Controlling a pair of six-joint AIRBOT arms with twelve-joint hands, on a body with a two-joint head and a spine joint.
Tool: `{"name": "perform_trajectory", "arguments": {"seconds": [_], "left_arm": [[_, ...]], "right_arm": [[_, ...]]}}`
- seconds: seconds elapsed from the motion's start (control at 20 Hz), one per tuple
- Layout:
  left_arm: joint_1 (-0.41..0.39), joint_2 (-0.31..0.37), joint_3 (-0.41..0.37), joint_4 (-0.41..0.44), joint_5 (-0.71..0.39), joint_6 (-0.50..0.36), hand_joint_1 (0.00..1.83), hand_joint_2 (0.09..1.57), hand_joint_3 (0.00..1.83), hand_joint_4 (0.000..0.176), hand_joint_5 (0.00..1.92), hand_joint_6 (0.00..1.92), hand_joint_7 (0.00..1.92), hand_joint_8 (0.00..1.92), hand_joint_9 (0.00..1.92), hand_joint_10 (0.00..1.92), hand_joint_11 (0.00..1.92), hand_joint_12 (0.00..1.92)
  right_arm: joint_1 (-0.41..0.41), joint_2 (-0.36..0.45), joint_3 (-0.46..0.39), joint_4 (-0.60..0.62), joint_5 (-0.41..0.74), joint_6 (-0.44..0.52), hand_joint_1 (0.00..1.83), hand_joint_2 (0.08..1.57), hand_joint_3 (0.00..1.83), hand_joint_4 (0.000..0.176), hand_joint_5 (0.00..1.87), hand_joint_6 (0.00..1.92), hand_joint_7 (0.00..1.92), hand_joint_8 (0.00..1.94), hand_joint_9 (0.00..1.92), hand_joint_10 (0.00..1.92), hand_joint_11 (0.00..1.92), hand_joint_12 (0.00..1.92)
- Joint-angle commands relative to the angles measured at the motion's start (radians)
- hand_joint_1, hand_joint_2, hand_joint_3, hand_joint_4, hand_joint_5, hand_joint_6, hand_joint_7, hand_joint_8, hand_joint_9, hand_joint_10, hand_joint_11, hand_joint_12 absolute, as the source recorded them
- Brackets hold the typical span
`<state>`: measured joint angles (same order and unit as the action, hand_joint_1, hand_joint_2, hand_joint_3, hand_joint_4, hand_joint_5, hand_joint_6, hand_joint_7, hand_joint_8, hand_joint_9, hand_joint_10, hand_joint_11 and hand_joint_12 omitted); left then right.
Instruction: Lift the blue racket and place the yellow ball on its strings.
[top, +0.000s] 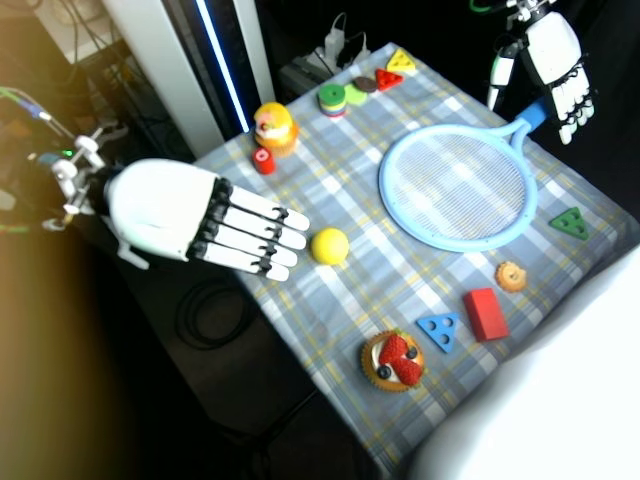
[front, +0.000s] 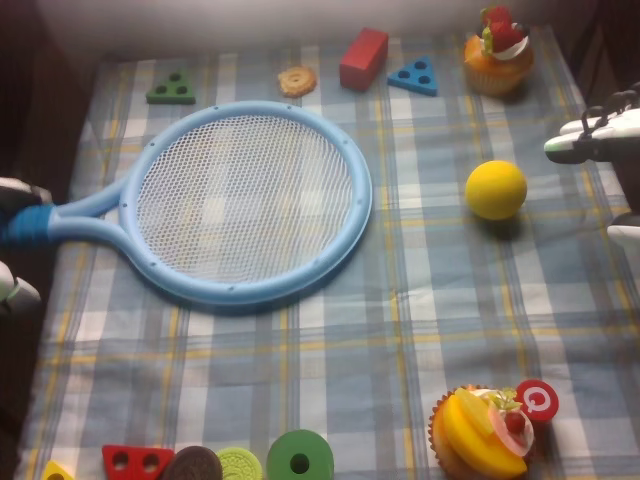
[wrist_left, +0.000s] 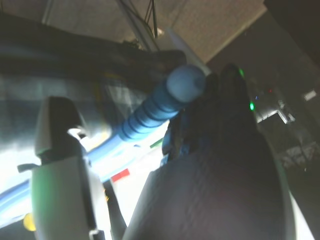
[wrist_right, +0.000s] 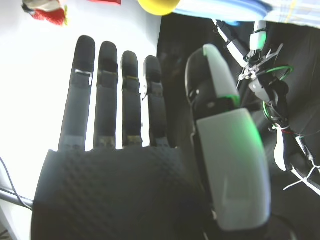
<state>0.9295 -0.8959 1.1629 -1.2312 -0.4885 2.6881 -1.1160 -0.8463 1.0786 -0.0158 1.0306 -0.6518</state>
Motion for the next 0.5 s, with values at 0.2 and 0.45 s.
{"name": "perform_trajectory", "arguments": {"seconds": [0.2,0.45], "left_arm": [[-0.007,0.007,-0.05,0.108,-0.127,-0.108,1.12,1.24,0.01,0.083,0.95,1.91,0.7,1.91,0.63,1.91,0.55,1.91],[0.018,0.105,-0.175,0.29,-0.251,-0.342,1.51,1.29,0.0,0.175,0.97,1.92,1.25,1.92,1.39,1.92,1.4,1.92]], "right_arm": [[-0.003,-0.001,0.001,0.031,0.117,0.012,0.8,1.28,0.01,0.0,0.52,0.0,0.54,0.0,0.56,0.0,0.46,0.32],[-0.012,-0.001,0.001,0.035,0.126,0.024,0.75,1.3,0.01,0.0,0.5,0.0,0.55,0.0,0.56,0.0,0.45,0.31]]}}
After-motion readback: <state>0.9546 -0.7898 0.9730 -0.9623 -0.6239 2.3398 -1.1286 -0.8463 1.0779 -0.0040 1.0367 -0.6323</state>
